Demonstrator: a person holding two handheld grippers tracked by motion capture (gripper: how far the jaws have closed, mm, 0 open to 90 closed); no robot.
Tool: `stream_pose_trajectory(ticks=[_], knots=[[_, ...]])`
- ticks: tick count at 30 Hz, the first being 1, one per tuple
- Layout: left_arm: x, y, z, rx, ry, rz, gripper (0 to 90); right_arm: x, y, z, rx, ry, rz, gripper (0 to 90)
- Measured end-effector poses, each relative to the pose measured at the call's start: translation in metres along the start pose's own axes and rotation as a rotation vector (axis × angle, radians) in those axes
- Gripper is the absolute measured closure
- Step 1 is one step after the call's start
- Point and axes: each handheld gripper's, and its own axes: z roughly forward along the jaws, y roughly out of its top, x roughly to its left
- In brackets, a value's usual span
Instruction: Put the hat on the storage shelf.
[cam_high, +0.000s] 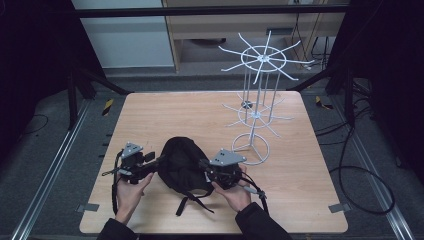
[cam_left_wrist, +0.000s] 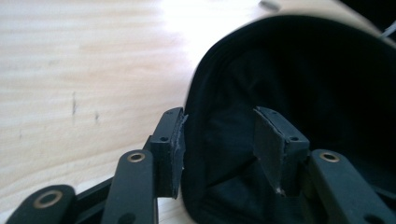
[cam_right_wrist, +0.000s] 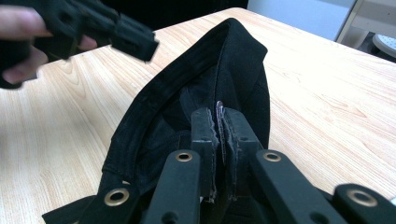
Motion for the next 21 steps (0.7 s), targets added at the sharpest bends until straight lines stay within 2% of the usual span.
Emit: stream_pose_trajectory(ticks=[4, 5, 7, 14, 21], knots=[[-0.012, 0.005, -0.002, -0.011, -0.069, -0.004, 52.4, 0.003, -0.001, 0.001, 0.004, -0.003, -0.015, 84.0], [-0.012, 0.005, -0.002, -0.011, -0.069, -0.004, 51.8, 0.003, -0.001, 0.001, 0.004, -0.004, -0.016, 84.0], [-0.024, 0.011, -0.001, -0.017, -0.113, 0.000, 50.7, 0.003, -0.001, 0.001, 0.003, -0.004, -0.016, 83.9], [-0.040, 0.028, 0.004, -0.059, -0.148, -0.004, 44.9, 0.005, -0.002, 0.002, 0.002, -0.004, -0.020, 83.8], [-0.049, 0.028, 0.013, -0.052, -0.173, -0.023, 41.1, 0.008, -0.003, 0.004, 0.003, 0.001, -0.025, 83.7]])
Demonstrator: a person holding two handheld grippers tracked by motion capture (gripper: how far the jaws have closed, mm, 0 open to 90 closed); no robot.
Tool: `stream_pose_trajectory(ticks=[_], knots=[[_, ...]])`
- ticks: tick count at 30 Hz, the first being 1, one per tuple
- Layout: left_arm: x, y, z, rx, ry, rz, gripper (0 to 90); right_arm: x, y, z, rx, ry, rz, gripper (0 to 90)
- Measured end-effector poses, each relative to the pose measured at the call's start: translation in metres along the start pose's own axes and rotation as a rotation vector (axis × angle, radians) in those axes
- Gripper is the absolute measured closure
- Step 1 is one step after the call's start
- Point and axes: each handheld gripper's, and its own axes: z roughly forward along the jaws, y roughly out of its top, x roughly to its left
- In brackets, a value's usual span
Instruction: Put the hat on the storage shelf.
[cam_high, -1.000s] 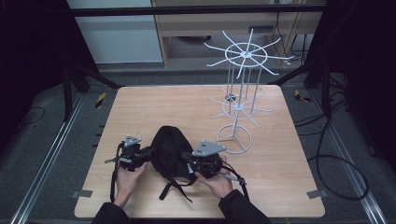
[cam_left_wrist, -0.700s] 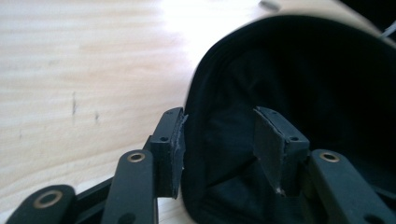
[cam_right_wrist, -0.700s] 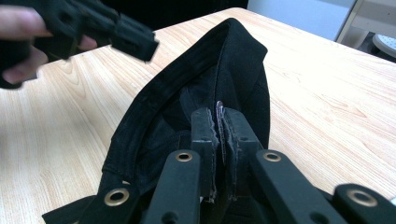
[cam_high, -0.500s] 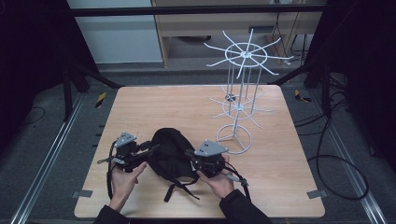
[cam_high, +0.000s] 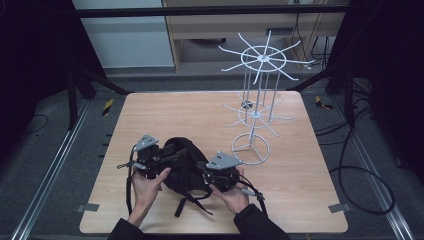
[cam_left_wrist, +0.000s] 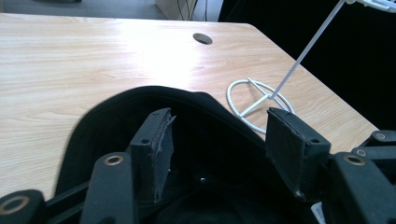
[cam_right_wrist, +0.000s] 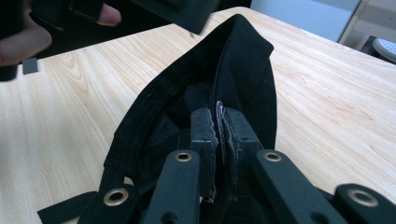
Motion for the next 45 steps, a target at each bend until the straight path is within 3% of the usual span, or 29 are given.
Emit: stream_pose_trajectory(ticks=[8, 12, 13, 20, 21, 22, 28, 32, 37, 40, 45], knots=[[-0.009, -0.003, 0.013, 0.016, 0.022, 0.006, 39.6, 0.006, -0.001, 0.003, -0.008, 0.034, -0.020, 83.6], [-0.007, -0.003, 0.013, 0.010, 0.041, -0.008, 42.1, 0.007, -0.001, 0.004, -0.007, 0.044, -0.022, 83.7], [-0.003, -0.004, 0.014, 0.010, 0.050, -0.033, 42.2, 0.008, -0.001, 0.004, -0.008, 0.056, -0.024, 83.7], [-0.004, -0.006, 0.016, 0.014, 0.062, -0.028, 41.2, 0.012, -0.001, 0.006, -0.010, 0.069, -0.041, 83.8], [-0.003, -0.008, 0.021, 0.053, 0.072, -0.030, 40.4, 0.012, -0.001, 0.004, -0.018, 0.078, -0.041, 83.8], [-0.003, -0.008, 0.021, 0.053, 0.072, -0.030, 39.5, 0.012, -0.001, 0.004, -0.018, 0.078, -0.041, 83.8], [-0.002, -0.010, 0.019, 0.041, 0.069, -0.039, 51.7, 0.016, -0.001, 0.006, -0.012, 0.091, -0.058, 83.5], [-0.003, -0.008, 0.015, 0.020, 0.047, -0.043, 62.1, 0.016, 0.000, 0.006, -0.014, 0.106, -0.037, 80.0], [-0.006, -0.005, 0.007, -0.015, 0.028, -0.034, 70.9, 0.016, 0.002, 0.004, -0.021, 0.154, -0.002, 67.2], [-0.004, -0.003, 0.001, -0.036, 0.025, -0.038, 77.1, 0.013, 0.004, -0.005, -0.053, 0.167, 0.019, 59.2], [0.000, 0.001, -0.010, -0.065, 0.007, -0.033, 80.5, 0.001, 0.007, -0.021, -0.094, 0.142, 0.039, 56.0]])
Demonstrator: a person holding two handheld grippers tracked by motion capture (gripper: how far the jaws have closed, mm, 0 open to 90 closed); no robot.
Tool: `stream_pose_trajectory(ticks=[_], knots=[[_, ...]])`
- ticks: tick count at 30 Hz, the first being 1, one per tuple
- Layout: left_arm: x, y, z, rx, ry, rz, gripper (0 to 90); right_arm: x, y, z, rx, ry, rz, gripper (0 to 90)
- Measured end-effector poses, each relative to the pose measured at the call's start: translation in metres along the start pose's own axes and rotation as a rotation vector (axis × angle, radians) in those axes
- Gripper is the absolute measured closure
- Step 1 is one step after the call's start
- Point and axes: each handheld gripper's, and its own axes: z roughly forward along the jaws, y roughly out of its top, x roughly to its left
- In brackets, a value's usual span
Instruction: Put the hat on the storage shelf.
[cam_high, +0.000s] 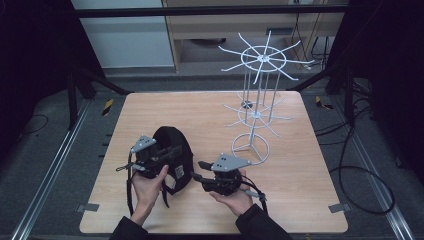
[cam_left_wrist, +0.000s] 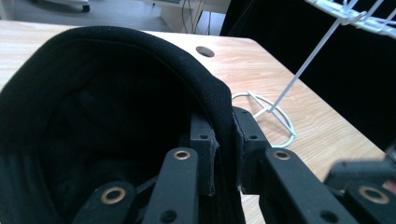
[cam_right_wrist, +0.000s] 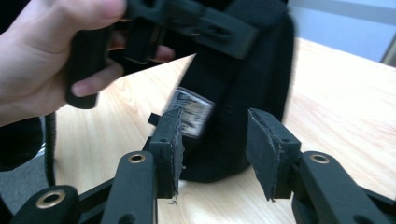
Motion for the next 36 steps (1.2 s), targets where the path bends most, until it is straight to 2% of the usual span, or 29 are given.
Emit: stream_pose_trajectory(ticks=[1, 3, 5, 7, 11, 13, 17, 18, 21, 25, 26, 30, 34, 35, 36], knots=[[0.000, 0.000, 0.000, 0.000, 0.000, 0.000, 80.7, 0.000, 0.000, 0.000, 0.000, 0.000, 0.000, 56.0], [-0.003, 0.004, -0.006, -0.013, -0.039, 0.009, 81.0, -0.008, 0.000, -0.005, -0.006, -0.028, 0.010, 54.4], [-0.004, 0.005, -0.008, -0.016, -0.048, 0.016, 81.1, -0.014, -0.002, -0.007, -0.002, -0.044, 0.022, 53.2], [-0.012, 0.009, -0.014, -0.035, -0.086, 0.051, 81.3, -0.019, -0.005, -0.006, 0.008, -0.059, 0.025, 53.0], [-0.019, 0.012, -0.020, -0.046, -0.118, 0.077, 81.3, -0.023, -0.009, -0.004, 0.023, -0.078, 0.029, 53.3], [-0.025, 0.013, -0.024, -0.048, -0.148, 0.094, 81.4, -0.029, -0.013, -0.003, 0.033, -0.101, 0.035, 54.3], [-0.031, 0.013, -0.025, -0.044, -0.167, 0.109, 81.5, -0.033, -0.015, -0.002, 0.038, -0.119, 0.041, 55.3], [-0.035, 0.012, -0.024, -0.039, -0.175, 0.123, 81.5, -0.036, -0.017, 0.000, 0.045, -0.120, 0.044, 55.7], [-0.038, 0.010, -0.022, -0.031, -0.183, 0.139, 81.5, -0.037, -0.019, 0.003, 0.050, -0.118, 0.048, 55.7], [-0.040, 0.006, -0.018, -0.010, -0.195, 0.156, 81.6, -0.041, -0.023, 0.012, 0.060, -0.093, 0.058, 55.0], [-0.040, 0.005, -0.017, -0.004, -0.196, 0.159, 81.6, -0.044, -0.025, 0.016, 0.058, -0.061, 0.068, 54.7], [-0.038, -0.001, -0.011, 0.032, -0.206, 0.173, 81.7, -0.045, -0.029, 0.021, 0.062, -0.024, 0.053, 56.2], [-0.039, -0.003, -0.010, 0.049, -0.218, 0.189, 81.9, -0.046, -0.031, 0.022, 0.069, 0.007, 0.055, 67.6], [-0.039, -0.003, -0.010, 0.049, -0.218, 0.189, 81.9, -0.046, -0.031, 0.022, 0.069, 0.007, 0.055, 67.6], [-0.039, -0.003, -0.009, 0.055, -0.223, 0.198, 81.8, -0.046, -0.031, 0.021, 0.081, 0.002, 0.056, 81.1]])
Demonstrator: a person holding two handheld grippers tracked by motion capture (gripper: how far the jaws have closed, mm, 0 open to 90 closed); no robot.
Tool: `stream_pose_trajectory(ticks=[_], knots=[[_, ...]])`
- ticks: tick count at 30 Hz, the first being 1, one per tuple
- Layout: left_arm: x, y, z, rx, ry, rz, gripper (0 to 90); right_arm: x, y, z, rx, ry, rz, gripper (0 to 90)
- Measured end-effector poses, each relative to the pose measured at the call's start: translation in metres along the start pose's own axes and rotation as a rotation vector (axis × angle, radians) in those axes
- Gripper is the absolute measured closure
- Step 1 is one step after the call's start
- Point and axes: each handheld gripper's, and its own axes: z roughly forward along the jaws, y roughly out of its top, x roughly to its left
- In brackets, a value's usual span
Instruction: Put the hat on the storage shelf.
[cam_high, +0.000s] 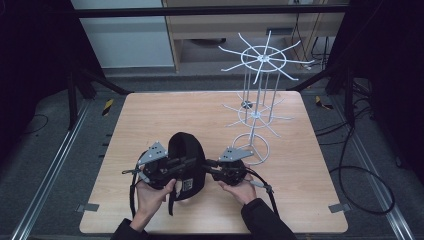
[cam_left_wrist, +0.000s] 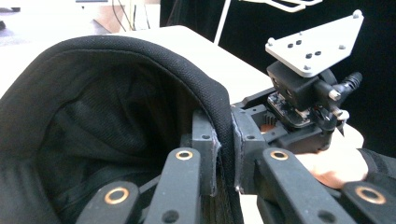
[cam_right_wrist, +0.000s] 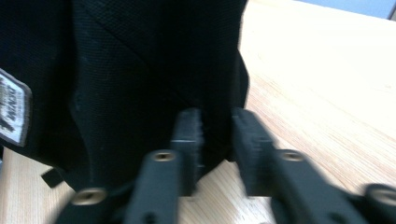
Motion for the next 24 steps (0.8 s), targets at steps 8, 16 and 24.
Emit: stream_pose_trajectory(ticks=[8, 16, 24], knots=[[0.003, 0.002, -0.006, -0.024, 0.000, -0.015, 81.0, 0.001, 0.005, -0.012, -0.007, -0.028, -0.010, 90.0], [0.008, -0.003, -0.012, -0.014, 0.037, -0.007, 80.4, 0.006, 0.023, -0.029, -0.057, -0.055, -0.027, 90.0], [0.007, 0.000, -0.015, -0.022, 0.017, 0.008, 81.3, 0.007, 0.016, -0.015, 0.000, -0.060, -0.057, 82.5]])
